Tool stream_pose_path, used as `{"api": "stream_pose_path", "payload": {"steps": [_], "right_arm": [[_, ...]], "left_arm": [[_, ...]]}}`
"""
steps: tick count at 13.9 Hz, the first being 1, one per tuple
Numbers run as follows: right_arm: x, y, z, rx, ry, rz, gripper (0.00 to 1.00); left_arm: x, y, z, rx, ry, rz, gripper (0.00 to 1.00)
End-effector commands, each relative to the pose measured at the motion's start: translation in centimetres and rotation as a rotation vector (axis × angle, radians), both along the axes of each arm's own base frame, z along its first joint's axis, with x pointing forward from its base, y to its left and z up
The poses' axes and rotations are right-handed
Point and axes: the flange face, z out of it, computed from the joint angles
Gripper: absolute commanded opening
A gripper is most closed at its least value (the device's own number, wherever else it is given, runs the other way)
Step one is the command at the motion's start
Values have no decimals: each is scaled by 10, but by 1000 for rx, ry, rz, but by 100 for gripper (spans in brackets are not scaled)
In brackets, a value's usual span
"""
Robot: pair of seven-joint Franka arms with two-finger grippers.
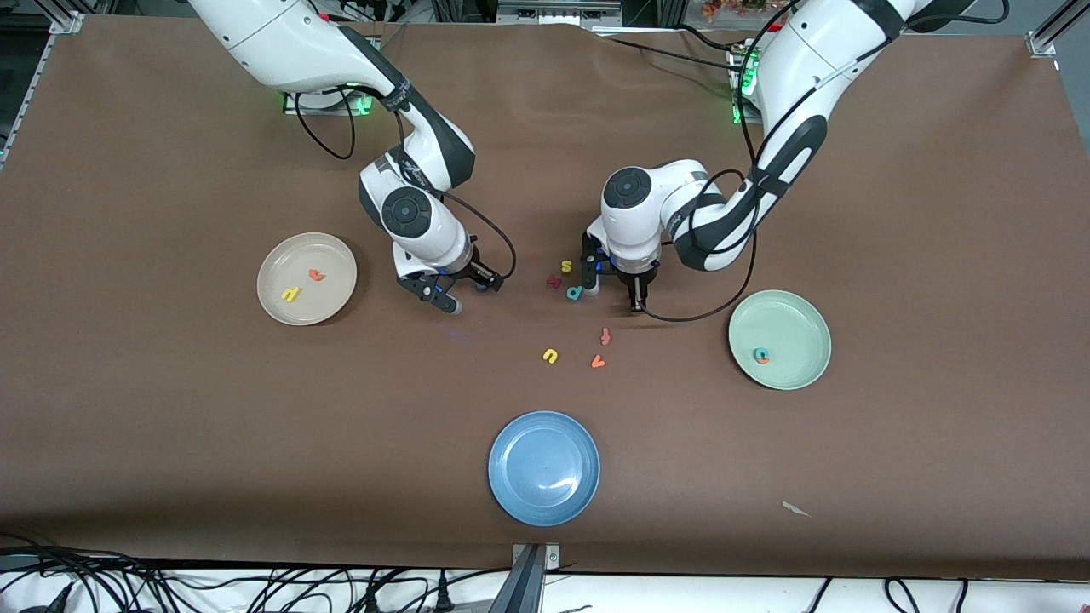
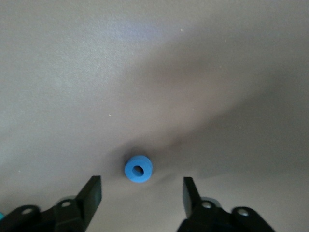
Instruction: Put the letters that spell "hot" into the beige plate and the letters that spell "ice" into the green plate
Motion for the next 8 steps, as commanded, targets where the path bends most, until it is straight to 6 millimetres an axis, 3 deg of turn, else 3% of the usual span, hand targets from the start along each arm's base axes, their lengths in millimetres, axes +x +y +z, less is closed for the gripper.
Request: {"api": "stream_pose_path", "payload": {"steps": [1, 2, 4, 8], "right_arm": [[2, -3, -2, -18, -39, 8, 73], [3, -2, -4, -18, -46, 14, 73], [6, -4, -8, -4, -65, 7, 73], [3, 2, -20, 10, -68, -13, 73]], "left_arm": [[0, 3, -4, -6, -21, -42, 12], [1, 4, -2, -7, -25, -42, 0], [7, 8, 7, -2, -38, -34, 0], [32, 41, 41, 51, -55, -14, 0]]}}
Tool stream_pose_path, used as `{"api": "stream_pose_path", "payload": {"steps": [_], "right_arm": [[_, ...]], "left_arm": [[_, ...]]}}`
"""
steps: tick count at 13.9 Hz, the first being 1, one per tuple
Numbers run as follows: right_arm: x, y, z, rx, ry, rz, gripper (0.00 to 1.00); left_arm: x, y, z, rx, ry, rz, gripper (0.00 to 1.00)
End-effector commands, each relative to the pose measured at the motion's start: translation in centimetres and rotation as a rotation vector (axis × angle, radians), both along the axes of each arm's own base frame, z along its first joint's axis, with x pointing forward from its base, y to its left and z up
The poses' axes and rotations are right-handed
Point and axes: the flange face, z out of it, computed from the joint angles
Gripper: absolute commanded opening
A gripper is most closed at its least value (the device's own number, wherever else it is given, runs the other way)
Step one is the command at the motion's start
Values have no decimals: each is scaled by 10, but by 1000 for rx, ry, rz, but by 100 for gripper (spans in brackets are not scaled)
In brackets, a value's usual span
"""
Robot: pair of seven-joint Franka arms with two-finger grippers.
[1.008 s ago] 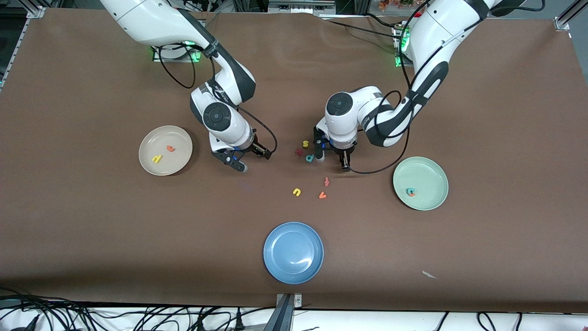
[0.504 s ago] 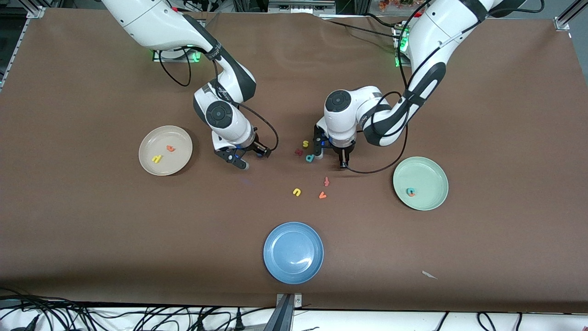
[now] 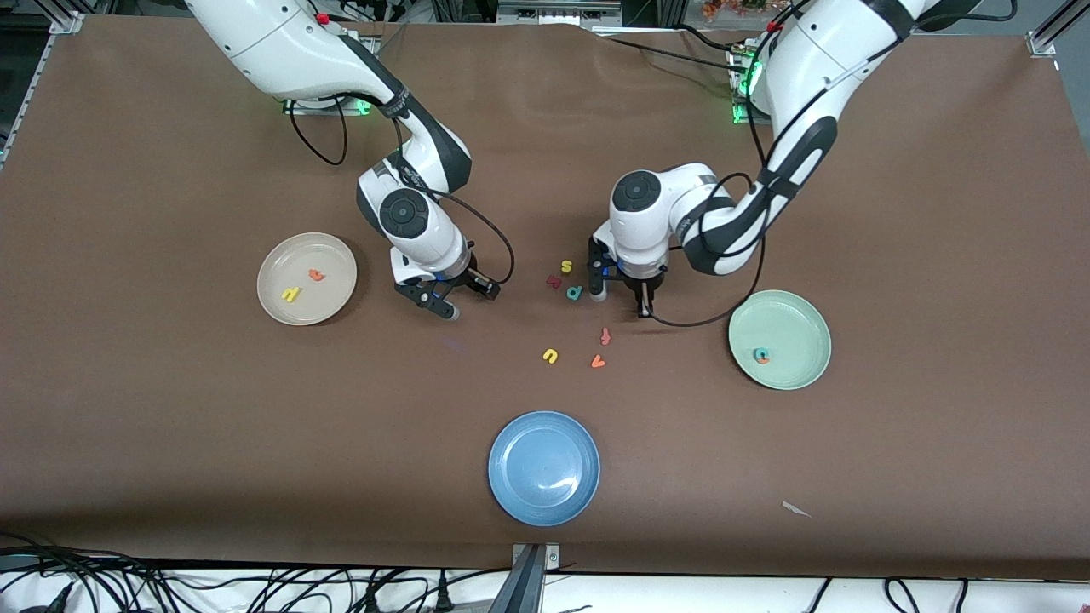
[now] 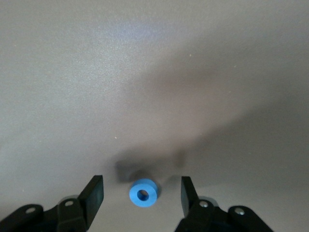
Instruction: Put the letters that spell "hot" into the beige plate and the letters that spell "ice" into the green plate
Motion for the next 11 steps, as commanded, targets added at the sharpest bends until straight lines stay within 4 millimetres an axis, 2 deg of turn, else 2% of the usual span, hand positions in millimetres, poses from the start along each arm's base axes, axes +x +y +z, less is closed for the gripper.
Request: {"api": "stream_pose_path", "payload": {"steps": [1, 3, 4, 5, 6, 8, 9, 10, 11], "right_arm": [[-4, 5, -7, 1, -14, -11, 73], [-5, 5, -10, -1, -9, -12, 73], [-6, 6, -10, -2, -8, -14, 73], [-6, 6, -11, -2, -6, -15, 65], [-7, 6, -12, -3, -5, -14, 60], [-7, 6, -11, -5, -3, -16, 50], [-7, 6, -11, -6, -1, -16, 50], [-8, 6, -12, -7, 3, -17, 51], [-9, 6, -13, -8, 5, -15, 51]], "left_arm": [[24, 41, 37, 70, -10, -15, 0], [44, 79, 49, 45, 52, 5, 0], [60, 109, 54, 48, 61, 18, 0], [72, 141, 56, 53, 73, 28, 0], [80, 164, 65, 51, 71, 39, 0], [85, 196, 63, 57, 103, 88, 0], [85, 208, 60, 46, 118, 116, 62], [86, 213, 60, 35, 123, 129, 100], [88, 212, 65, 33, 116, 127, 100]]}}
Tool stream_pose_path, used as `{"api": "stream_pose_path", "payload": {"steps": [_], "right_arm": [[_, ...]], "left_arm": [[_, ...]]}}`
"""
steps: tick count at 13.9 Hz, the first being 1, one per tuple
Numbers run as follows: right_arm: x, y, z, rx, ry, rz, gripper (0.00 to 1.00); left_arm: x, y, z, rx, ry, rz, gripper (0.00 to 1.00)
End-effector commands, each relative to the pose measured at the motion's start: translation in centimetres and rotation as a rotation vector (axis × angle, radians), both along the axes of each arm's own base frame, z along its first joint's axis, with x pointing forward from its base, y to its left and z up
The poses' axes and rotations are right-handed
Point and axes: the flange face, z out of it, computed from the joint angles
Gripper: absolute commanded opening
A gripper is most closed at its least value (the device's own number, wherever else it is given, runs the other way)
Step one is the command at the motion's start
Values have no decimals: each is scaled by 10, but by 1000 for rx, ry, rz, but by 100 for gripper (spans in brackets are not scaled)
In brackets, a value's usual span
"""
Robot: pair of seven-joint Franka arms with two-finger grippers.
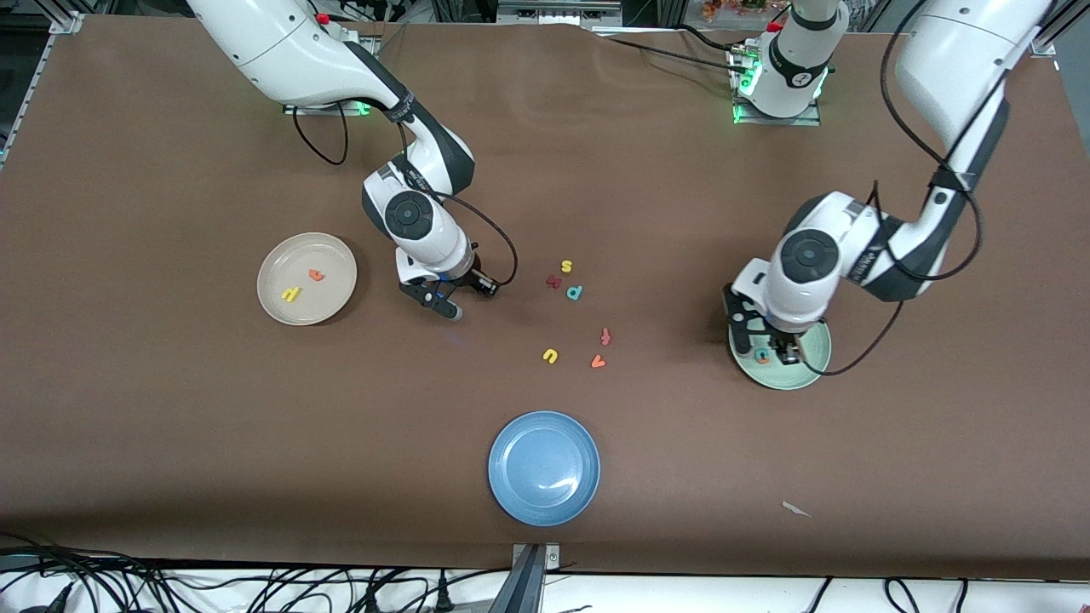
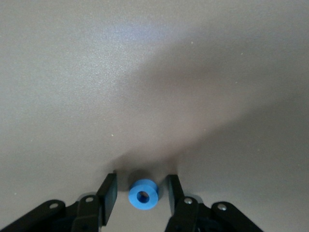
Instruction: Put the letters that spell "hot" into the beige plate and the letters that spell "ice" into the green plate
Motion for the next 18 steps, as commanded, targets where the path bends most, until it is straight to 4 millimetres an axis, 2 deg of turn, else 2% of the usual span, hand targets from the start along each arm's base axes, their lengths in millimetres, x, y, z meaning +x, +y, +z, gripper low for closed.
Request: {"api": "stream_pose_path", "payload": {"steps": [1, 4, 6, 9, 11, 12, 13, 14, 16, 18], "right_arm": [[-6, 3, -5, -10, -2, -5, 51], [-8, 5, -7, -10, 4, -21, 51], [-10, 8, -7, -10, 6, -18, 51], [-13, 11, -7, -9, 7, -15, 51], [-14, 13, -7, -9, 8, -15, 43], [-14, 13, -7, -9, 7, -15, 38], [-13, 13, -7, -8, 6, -14, 31], [-13, 12, -7, -9, 6, -13, 27], [-12, 10, -7, -12, 9, -13, 20], [-8, 9, -1, -39, 33, -3, 20]], "left_arm": [[-3, -7, 20, -7, 7, -12, 100], [-9, -16, 55, -25, 30, 42, 100], [-4, -19, 96, -53, 58, 143, 100], [14, -9, 163, -94, 127, 333, 100], [16, -11, 195, -112, 140, 507, 100], [12, -12, 219, -138, 121, 633, 100], [-2, -34, 243, -139, 77, 716, 100], [-5, -38, 254, -139, 50, 836, 100], [-20, -29, 287, -130, 6, 936, 100], [-18, 16, 310, -211, 13, 1060, 100]]}}
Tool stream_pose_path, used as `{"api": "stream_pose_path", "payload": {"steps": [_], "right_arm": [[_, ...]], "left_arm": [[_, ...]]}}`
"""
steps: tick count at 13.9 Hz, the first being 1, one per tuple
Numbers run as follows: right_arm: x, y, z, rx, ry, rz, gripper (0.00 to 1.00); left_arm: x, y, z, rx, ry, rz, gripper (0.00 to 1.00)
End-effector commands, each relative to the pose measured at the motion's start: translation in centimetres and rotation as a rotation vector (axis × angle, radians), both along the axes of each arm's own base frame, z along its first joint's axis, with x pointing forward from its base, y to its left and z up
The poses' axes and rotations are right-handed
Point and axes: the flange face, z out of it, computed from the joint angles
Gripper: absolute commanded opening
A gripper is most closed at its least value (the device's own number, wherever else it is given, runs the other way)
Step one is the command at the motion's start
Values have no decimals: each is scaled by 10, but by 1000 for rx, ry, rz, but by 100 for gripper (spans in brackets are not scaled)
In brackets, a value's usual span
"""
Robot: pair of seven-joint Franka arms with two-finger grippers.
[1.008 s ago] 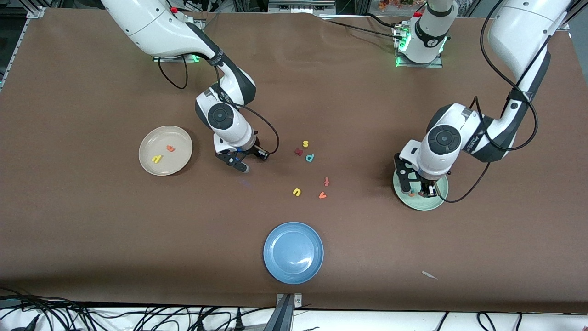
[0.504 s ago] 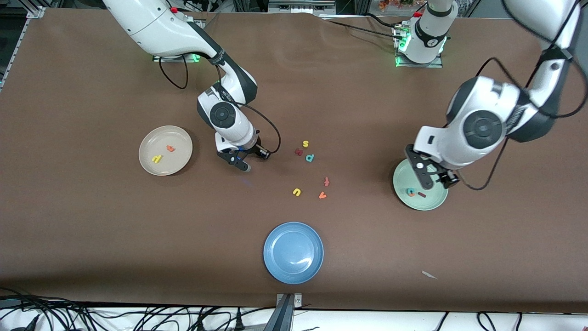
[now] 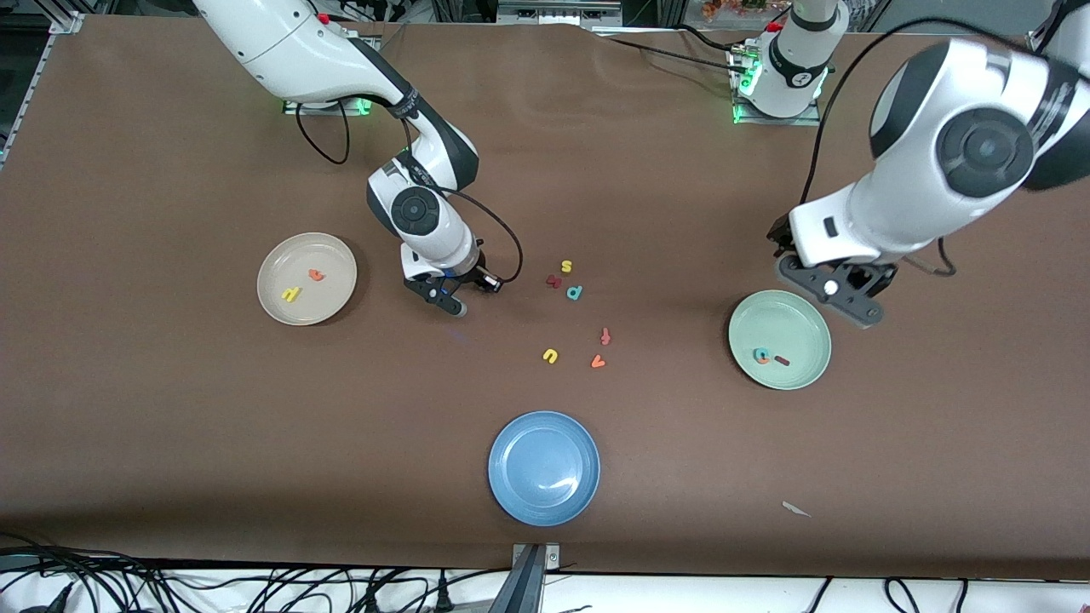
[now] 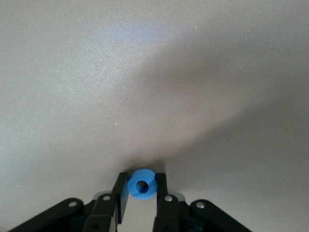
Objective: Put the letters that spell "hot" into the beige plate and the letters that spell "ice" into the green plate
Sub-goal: 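Place the blue ring on the white plate while the left gripper returns to rest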
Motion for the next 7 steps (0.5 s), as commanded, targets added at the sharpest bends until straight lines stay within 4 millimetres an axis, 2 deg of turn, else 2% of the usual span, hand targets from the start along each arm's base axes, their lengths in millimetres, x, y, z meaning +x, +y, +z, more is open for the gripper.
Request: {"api": "stream_pose_path", "payload": {"steps": [1, 2, 3, 4, 5, 6, 7], "right_arm": [[7, -2, 5, -53, 45, 8, 20], [17, -3, 17, -76, 63, 12, 20], [27, -3, 30, -94, 80, 26, 20], [42, -12, 43, -110, 108, 30, 20], [56, -23, 57, -125, 139, 47, 20], [68, -39, 68, -137, 169, 79, 20], [79, -62, 74, -143, 205, 125, 20]], "left_arm": [[-1, 66, 29, -132, -10, 204, 100], [1, 92, 30, -178, -26, 265, 100], [-3, 100, 31, -184, -49, 287, 100], [-13, 103, 34, -182, -64, 296, 100], [-20, 108, 37, -177, -104, 306, 100], [-29, 122, 43, -179, -137, 336, 100], [-32, 128, 48, -177, -152, 346, 100]]}}
